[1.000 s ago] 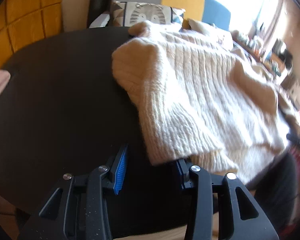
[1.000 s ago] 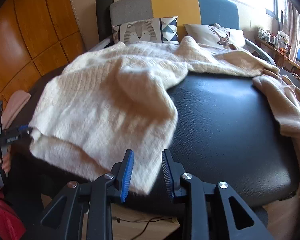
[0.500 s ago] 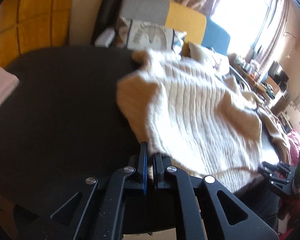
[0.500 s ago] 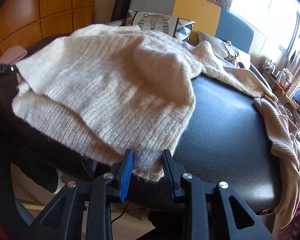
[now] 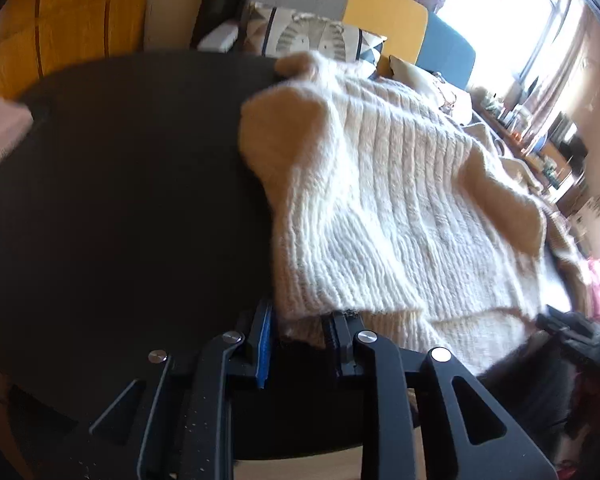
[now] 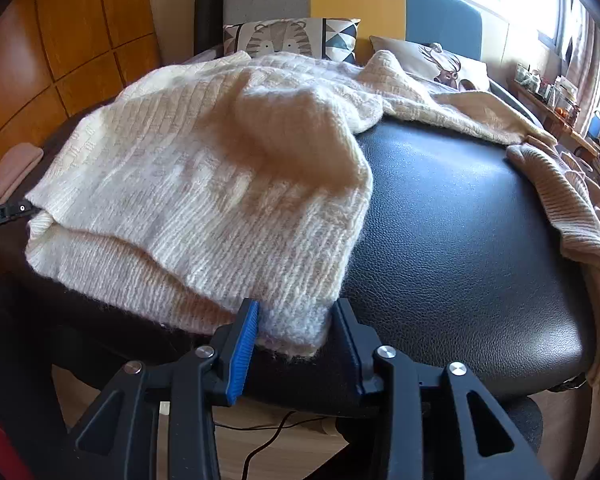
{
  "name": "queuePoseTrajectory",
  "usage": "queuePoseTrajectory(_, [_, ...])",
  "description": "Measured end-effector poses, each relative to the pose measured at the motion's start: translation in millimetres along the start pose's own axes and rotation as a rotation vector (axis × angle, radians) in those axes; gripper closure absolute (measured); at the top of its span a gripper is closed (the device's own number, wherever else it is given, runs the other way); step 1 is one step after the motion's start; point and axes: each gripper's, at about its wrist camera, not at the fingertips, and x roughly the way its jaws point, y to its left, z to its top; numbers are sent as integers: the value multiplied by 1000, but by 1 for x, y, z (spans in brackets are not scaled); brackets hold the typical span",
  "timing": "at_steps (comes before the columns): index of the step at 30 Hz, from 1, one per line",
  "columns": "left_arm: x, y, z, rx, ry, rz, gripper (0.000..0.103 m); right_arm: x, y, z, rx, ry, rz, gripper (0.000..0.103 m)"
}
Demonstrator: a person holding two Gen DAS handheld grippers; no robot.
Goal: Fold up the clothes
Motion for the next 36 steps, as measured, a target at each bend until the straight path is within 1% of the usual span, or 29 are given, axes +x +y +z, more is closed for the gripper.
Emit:
queuePoseTrajectory(3, [-1, 8, 4, -96, -22, -60, 71, 1, 2, 1, -2, 7, -5, 62])
queuePoseTrajectory(5, [1, 18, 6, -189, -21, -110, 72, 1, 1, 2, 0, 10, -3, 60])
queuePoseTrajectory(6, [0, 21, 7, -215, -26, -126, 87, 2, 1, 2, 2, 11, -2, 59])
queuePoseTrajectory(7, [-2, 24, 7, -241, -31, -142, 95, 2, 2, 2, 2, 11, -3, 59])
queuePoseTrajectory(8, [-4, 26, 8, -253, -38, -152, 99, 2, 2, 2, 1, 11, -6, 59])
queuePoseTrajectory(10, [-20, 19, 12, -156, -68, -116, 100, 2, 4, 1, -2, 11, -14, 59])
queuePoseTrajectory(12, [-43, 4, 18, -26, -138, -37, 100, 3, 5, 2, -2, 15, -22, 58])
queuePoseTrajectory(14, [-67, -14, 25, 103, -211, 76, 100, 3, 5, 3, -1, 21, -28, 58])
queuePoseTrajectory(17, [-98, -39, 29, 297, -294, 226, 100, 5, 6, 5, -2, 35, -33, 56])
queuePoseTrajectory(19, [-112, -48, 26, 399, -320, 309, 100, 5, 6, 6, -2, 38, -36, 55])
queuePoseTrajectory(22, [-120, -69, 7, 549, -342, 421, 100, 6, 7, 6, -4, 39, -41, 55])
queuePoseTrajectory(24, [-121, -77, -23, 670, -342, 471, 100, 6, 7, 5, -4, 35, -42, 55])
queuePoseTrajectory(25, [-119, -77, -38, 730, -327, 487, 100, 6, 7, 5, -3, 34, -42, 54])
queuePoseTrajectory(27, [-109, -84, -68, 848, -284, 500, 100, 6, 8, 5, -7, 35, -43, 54])
queuePoseTrajectory(29, [-91, -81, -95, 946, -237, 544, 100, 5, 7, 7, -6, 42, -41, 54])
queuePoseTrajectory(32, [-56, -58, -109, 969, -136, 610, 100, 4, 5, 9, 1, 54, -34, 54])
queuePoseTrajectory(33, [-48, -50, -108, 953, -105, 615, 100, 4, 4, 9, 3, 58, -32, 54])
queuePoseTrajectory(36, [-37, -38, -94, 888, -78, 591, 100, 3, 2, 12, 9, 71, -26, 54])
